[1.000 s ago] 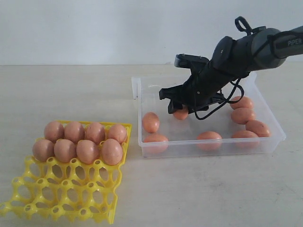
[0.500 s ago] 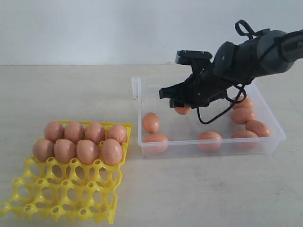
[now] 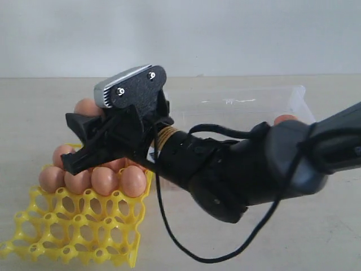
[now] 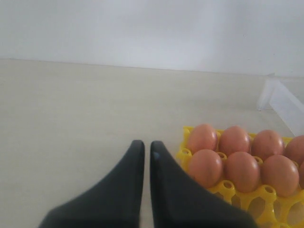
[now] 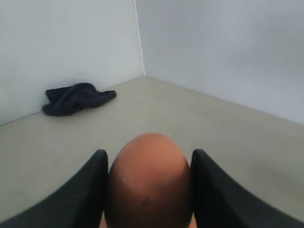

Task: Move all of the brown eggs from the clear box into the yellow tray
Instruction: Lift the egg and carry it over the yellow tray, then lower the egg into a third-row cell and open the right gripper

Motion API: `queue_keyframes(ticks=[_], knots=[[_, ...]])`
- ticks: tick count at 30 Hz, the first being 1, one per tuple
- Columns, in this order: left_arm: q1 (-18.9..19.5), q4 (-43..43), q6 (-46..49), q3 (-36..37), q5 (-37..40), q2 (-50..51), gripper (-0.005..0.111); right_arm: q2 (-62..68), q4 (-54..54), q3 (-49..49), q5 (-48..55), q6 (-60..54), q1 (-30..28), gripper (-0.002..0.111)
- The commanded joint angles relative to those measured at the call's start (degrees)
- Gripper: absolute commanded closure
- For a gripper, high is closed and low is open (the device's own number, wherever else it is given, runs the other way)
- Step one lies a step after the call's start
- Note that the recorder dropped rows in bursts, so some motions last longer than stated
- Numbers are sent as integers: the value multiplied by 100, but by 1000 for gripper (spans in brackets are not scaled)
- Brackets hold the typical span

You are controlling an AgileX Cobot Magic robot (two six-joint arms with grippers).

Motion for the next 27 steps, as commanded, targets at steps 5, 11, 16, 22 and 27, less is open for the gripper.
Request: queue_keyframes(ticks=[5,11,16,22,27], knots=[[-36,31,-1,23,-41,-20,103,1008,-387,-375,-67,669,266,108],[-36,31,-1,23,-41,-20,103,1173,-1090,-385,-566,671,466,108],[-36,31,-1,23,-41,-20,103,1219,-1354,-795,-349,648,597,108],[-36,31,-1,23,-41,-20,103,1690,-1368,-1924,1418,952,654,108],[-36,31,-1,23,-41,-20,103,1868,-1368,-2207,1456,993,654,108]])
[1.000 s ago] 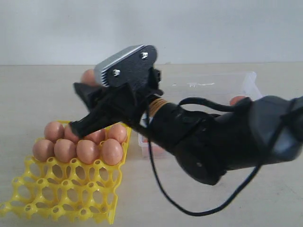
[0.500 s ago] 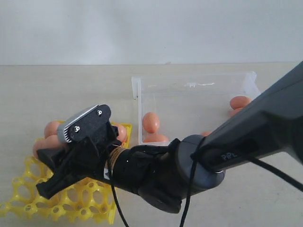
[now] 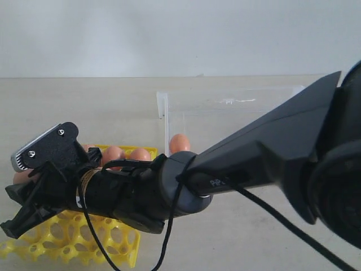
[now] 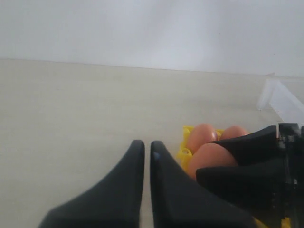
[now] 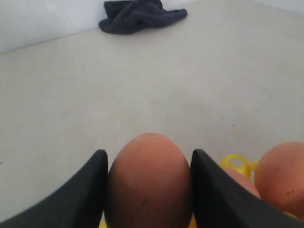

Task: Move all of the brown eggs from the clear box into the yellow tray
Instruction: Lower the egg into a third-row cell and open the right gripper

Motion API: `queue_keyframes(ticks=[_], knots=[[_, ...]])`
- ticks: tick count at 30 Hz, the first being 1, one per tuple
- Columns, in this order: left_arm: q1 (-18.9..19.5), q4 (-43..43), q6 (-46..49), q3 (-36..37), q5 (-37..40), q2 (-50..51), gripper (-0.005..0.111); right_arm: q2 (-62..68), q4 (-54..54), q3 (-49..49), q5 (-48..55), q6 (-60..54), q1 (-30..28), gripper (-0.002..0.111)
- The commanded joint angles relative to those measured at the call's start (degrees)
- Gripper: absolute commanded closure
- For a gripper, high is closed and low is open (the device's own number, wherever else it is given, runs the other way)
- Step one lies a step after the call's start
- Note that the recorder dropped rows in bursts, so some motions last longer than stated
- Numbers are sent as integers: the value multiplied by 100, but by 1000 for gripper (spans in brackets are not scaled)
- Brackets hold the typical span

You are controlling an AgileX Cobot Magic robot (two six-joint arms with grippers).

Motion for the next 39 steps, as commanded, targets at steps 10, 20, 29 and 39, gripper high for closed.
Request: queue_keyframes(ticks=[10,20,29,39], knots=[[-36,31,-1,23,-41,-20,103,101,-392,-141,226,129,24,108],[-36,31,-1,23,-41,-20,103,101,-1040,-141,402,120,73,108],[-36,31,-1,23,-41,-20,103,101,-1040,-141,413,36,73,74],[-36,31,-1,23,-41,-20,103,101,-1040,-141,438,-5,73,73]])
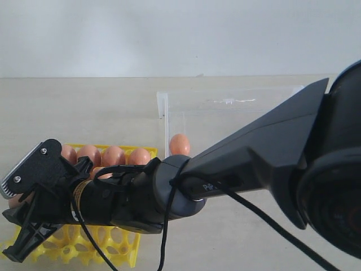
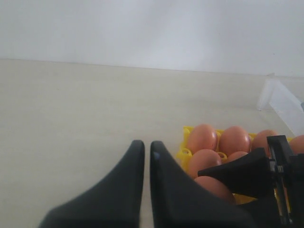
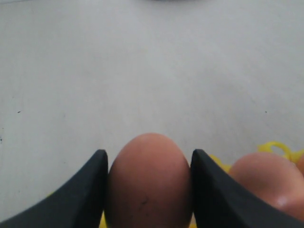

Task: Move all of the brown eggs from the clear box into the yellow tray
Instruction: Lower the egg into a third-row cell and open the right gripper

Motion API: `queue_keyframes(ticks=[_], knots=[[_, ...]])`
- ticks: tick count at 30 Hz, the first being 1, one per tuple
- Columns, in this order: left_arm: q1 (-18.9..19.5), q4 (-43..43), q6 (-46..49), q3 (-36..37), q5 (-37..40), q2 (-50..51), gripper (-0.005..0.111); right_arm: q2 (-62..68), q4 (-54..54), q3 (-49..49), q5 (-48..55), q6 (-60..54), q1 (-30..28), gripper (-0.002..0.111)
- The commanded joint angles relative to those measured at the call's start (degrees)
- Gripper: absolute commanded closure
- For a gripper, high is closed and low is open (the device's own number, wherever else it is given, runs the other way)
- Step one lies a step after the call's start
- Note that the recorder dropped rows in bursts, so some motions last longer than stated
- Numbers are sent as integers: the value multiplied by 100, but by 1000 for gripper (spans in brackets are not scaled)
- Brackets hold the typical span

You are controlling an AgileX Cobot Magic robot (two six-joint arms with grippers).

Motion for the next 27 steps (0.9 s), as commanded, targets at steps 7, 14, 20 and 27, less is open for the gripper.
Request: queue_keyframes(ticks=[7,14,20,27], knots=[[-36,31,-1,23,-41,-20,103,3,-53,-27,148,-123,-4,64],[-36,31,-1,23,-41,-20,103,3,-53,-27,185,-230,-4,50],[-36,31,-1,23,-41,-20,103,-8,-53,-27,168,-230,-4,50],[-36,31,-1,23,-41,-20,103,-17,-53,-96,47,-252,-4,50]])
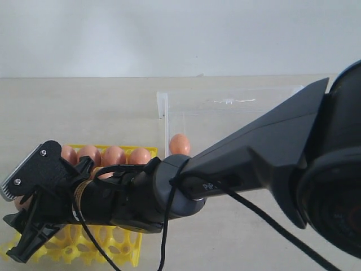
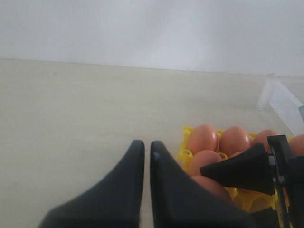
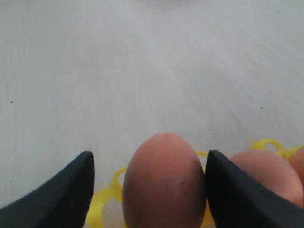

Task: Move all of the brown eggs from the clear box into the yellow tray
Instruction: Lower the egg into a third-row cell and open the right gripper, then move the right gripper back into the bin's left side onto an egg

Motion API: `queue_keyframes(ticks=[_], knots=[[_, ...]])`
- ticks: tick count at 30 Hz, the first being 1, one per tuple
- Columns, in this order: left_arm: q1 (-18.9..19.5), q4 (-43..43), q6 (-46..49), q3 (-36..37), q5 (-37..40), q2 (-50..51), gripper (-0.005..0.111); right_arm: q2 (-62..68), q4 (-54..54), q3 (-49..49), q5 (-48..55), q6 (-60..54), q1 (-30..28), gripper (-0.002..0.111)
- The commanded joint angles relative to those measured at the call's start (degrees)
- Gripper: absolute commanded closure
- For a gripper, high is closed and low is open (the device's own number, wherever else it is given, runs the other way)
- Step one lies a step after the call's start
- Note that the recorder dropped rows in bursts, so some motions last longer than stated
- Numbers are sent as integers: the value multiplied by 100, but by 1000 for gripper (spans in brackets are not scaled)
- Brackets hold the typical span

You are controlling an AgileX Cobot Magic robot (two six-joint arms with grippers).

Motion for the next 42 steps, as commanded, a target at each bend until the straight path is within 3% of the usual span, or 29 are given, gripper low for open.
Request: queue_keyframes(ticks=[1,12,16,21,23,24,26,28,32,38,41,42], knots=[[-36,31,-1,23,-41,-20,103,-17,-36,-108,-129,-86,-4,50],[-36,31,-1,23,-41,-20,103,-99,317,-713,28,-996,-16,50],[-36,31,-1,23,-41,-20,103,-496,1253,-796,452,-1864,-16,50],[-36,31,-1,23,-41,-20,103,-1299,3484,-796,2601,-3280,-315,54],[-36,31,-1,23,-41,-20,103,-1548,3609,-796,3519,-3257,-616,61],[-36,31,-1,23,-41,-20,103,-1811,3609,-796,4590,-2942,-973,69],[-36,31,-1,23,-41,-20,103,-2106,3458,-796,6109,-2489,-1528,70],[-36,31,-1,23,-41,-20,103,-2187,3085,-796,6795,-2414,-2027,70],[-36,31,-1,23,-41,-20,103,-1812,1796,-839,7028,-2094,-2623,70],[-36,31,-1,23,-41,-20,103,-1190,2226,-864,5910,-1623,-2739,70],[-36,31,-1,23,-41,-20,103,-1135,2550,-868,5826,-1485,-2739,48],[-36,31,-1,23,-41,-20,103,-1135,2550,-868,5826,-1441,-2739,46]])
